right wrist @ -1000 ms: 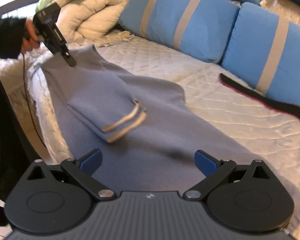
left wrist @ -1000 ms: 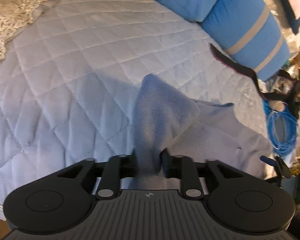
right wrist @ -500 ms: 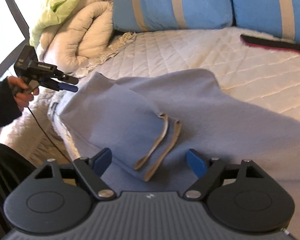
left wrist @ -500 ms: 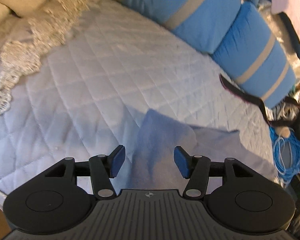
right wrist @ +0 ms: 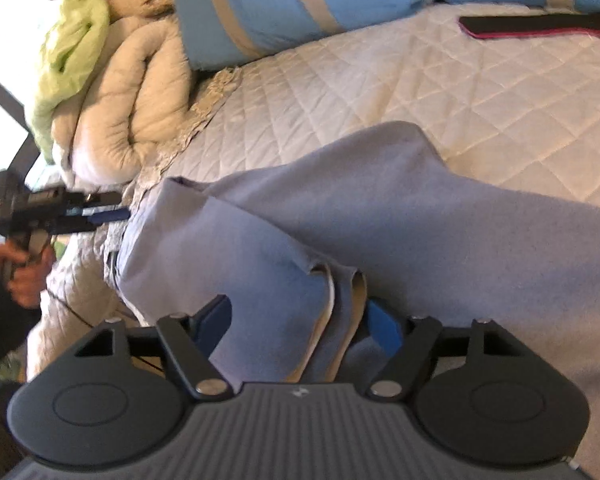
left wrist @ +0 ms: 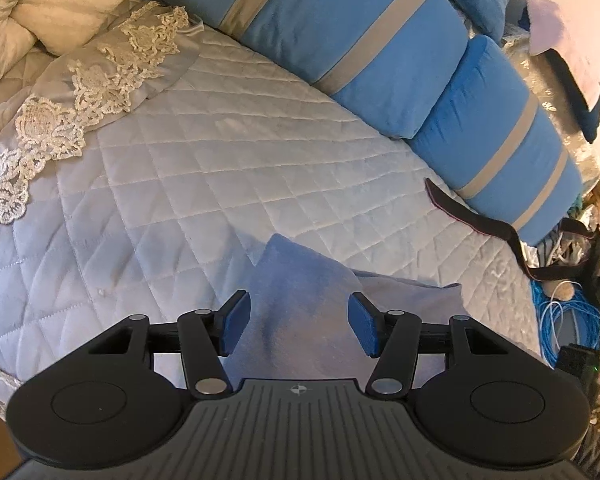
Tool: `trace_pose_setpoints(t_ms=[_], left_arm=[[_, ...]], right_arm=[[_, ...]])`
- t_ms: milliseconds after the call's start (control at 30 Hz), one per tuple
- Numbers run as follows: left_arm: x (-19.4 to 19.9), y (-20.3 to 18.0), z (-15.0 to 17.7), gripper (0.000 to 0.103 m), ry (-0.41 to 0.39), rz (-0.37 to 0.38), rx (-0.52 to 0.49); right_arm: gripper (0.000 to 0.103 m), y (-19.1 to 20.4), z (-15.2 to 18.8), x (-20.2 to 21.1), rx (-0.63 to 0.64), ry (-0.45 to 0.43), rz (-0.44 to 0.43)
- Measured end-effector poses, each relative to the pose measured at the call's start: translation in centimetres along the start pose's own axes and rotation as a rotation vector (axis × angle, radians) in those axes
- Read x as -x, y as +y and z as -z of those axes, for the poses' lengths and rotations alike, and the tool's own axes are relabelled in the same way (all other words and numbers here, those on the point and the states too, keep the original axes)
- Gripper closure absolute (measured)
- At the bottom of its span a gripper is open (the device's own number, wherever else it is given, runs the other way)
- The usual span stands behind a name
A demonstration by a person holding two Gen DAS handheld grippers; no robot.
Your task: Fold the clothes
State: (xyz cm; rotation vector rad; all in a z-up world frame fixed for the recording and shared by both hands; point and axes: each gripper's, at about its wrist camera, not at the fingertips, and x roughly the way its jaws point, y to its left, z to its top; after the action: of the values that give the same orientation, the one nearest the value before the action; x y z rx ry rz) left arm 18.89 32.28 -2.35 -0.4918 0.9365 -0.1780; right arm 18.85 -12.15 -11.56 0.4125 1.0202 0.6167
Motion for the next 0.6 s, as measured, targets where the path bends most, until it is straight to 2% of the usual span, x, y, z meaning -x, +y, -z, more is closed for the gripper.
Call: trace_pose_setpoints(t_ms=[133,233,367,400,433,467,500,600], left_arm=[[0.5,-0.3,0.2,0.050,-0.011,0.004,-0.004],[0.8,-0.4,0.3,0.050,-0.017,0.006,-0.006],[0.9,-0.1,0.3,0.050,-0.032,0.002,0.017],[0.9,-0.1,0.4,0.050,-0.036,0.000,0.024],[0.9,0.0,0.4,0.050,-0.040,0.000,0.029],[0.9,0.0,0.5,0.050,-0.041,-0.002,0.031],[0.9,-0.1,0.5,0.050,-0.044,-0.012,0.028],[1.2,-0.5,0.6,0.050,-0.066,-0.062,0.000]], right_arm=[[0.024,-1.0,0.0,-0.1,-0.106,0.051,-0.047],[0.024,-2.3,0.3,-0.4,-0.219,0.089,-0.154],[0.025,-3.5,0.5,-1.3,-0.303,0.072,-0.244],[0.039,-3.5,0.5,-1.5,-0.315,0.063,-0.254],[0.047,-3.3,0.4,-1.6,-0.315,0.056,-0.239],[0.075,-3.0,0.4,-1.6,-0.306,0.054,-0.206],[0.098,-2.7,0.5,-1.6,-0.297,0.055,-0.171],[0.098,-1.7,0.7,-1.1,-0.246,0.042,-0.121]])
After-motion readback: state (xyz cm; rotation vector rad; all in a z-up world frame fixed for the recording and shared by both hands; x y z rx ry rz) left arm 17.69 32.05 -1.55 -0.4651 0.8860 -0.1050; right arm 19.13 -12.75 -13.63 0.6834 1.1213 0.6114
